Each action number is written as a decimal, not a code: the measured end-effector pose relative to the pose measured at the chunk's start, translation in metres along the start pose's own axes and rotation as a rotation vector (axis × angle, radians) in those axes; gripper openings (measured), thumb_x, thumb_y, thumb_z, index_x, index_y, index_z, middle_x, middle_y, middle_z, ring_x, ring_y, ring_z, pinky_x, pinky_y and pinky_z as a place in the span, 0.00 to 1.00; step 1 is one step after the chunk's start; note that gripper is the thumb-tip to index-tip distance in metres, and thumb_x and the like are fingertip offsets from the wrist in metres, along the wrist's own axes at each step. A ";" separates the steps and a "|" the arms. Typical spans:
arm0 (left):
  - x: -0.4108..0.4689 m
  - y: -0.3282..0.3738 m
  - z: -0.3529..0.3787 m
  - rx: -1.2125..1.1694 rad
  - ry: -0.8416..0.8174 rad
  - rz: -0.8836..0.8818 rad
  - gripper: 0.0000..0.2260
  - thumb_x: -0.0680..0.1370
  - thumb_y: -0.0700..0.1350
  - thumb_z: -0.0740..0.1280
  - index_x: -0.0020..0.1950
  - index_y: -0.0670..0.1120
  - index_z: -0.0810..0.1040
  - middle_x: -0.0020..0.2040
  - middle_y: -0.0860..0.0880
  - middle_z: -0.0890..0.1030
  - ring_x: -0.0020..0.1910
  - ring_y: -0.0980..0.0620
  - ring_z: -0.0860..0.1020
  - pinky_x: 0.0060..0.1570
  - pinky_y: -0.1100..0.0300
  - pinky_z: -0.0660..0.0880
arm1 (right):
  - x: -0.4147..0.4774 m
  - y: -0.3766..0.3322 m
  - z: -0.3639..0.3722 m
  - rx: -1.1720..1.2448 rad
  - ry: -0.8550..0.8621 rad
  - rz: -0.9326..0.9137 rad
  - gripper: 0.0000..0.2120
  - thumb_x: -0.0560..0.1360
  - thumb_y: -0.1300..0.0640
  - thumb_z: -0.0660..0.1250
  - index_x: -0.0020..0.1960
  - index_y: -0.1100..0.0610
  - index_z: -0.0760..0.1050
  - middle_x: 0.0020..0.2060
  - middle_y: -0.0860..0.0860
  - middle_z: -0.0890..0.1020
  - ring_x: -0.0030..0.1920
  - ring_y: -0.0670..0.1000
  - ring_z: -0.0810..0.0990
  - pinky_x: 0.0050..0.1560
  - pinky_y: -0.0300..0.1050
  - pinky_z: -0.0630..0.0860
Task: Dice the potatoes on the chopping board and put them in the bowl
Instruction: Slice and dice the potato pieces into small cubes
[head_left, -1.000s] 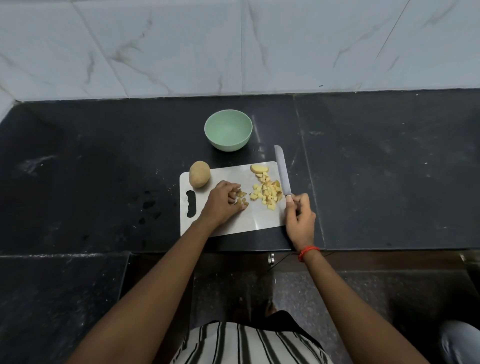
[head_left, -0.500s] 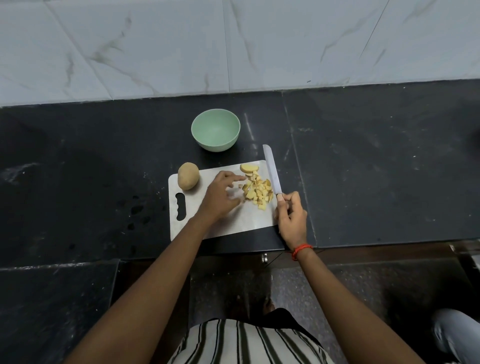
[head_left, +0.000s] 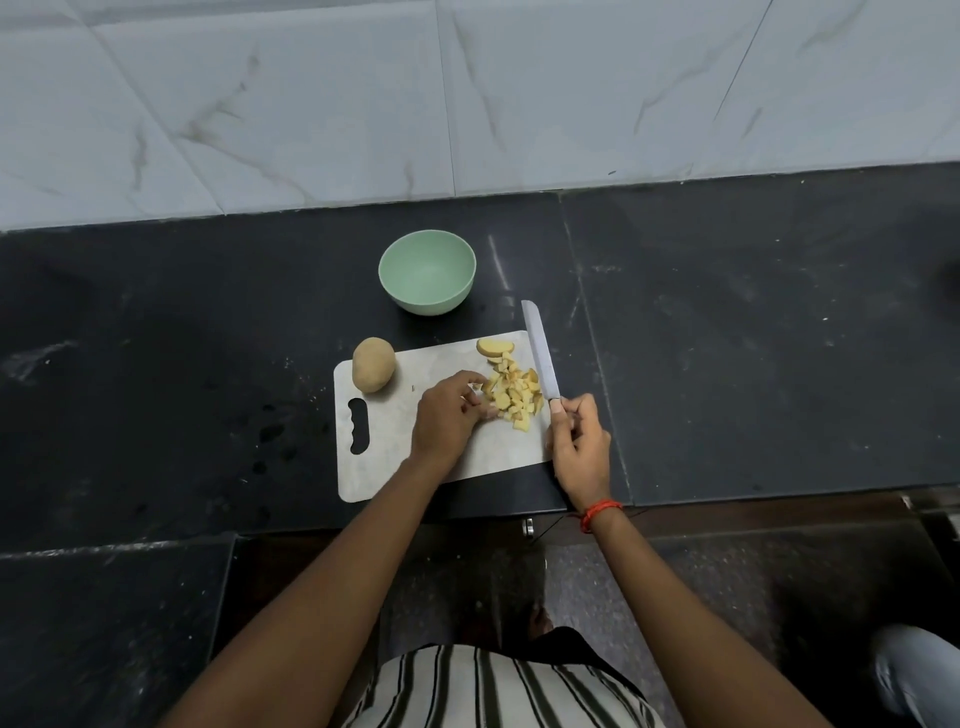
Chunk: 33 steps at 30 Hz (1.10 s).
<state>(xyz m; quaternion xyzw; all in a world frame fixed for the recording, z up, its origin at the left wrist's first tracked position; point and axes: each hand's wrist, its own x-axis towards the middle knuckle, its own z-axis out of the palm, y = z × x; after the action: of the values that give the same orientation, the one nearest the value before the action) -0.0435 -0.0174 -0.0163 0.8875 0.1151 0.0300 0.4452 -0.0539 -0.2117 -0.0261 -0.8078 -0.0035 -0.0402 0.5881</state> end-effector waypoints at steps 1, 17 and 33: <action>0.001 0.004 0.005 -0.004 0.011 0.007 0.18 0.71 0.44 0.80 0.59 0.51 0.83 0.42 0.54 0.82 0.42 0.56 0.80 0.46 0.58 0.78 | 0.000 0.000 0.000 0.001 0.001 -0.001 0.10 0.83 0.49 0.62 0.46 0.54 0.70 0.31 0.57 0.76 0.32 0.54 0.76 0.34 0.55 0.74; 0.091 0.029 -0.017 0.504 -0.239 0.414 0.18 0.78 0.34 0.67 0.68 0.42 0.79 0.65 0.43 0.78 0.65 0.43 0.74 0.61 0.55 0.70 | 0.000 -0.005 -0.001 0.014 0.020 -0.011 0.09 0.83 0.53 0.62 0.44 0.53 0.69 0.30 0.54 0.75 0.31 0.46 0.73 0.32 0.49 0.71; 0.104 -0.001 -0.012 0.529 -0.293 0.192 0.15 0.75 0.40 0.69 0.61 0.41 0.80 0.56 0.40 0.76 0.55 0.41 0.76 0.54 0.50 0.74 | 0.000 0.003 0.001 -0.015 0.011 -0.029 0.10 0.83 0.51 0.62 0.45 0.54 0.69 0.31 0.55 0.76 0.31 0.53 0.75 0.31 0.53 0.72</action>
<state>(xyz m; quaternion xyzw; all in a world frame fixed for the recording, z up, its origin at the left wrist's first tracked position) 0.0557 0.0166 -0.0148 0.9742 -0.0308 -0.0871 0.2058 -0.0533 -0.2113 -0.0294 -0.8118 -0.0115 -0.0530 0.5814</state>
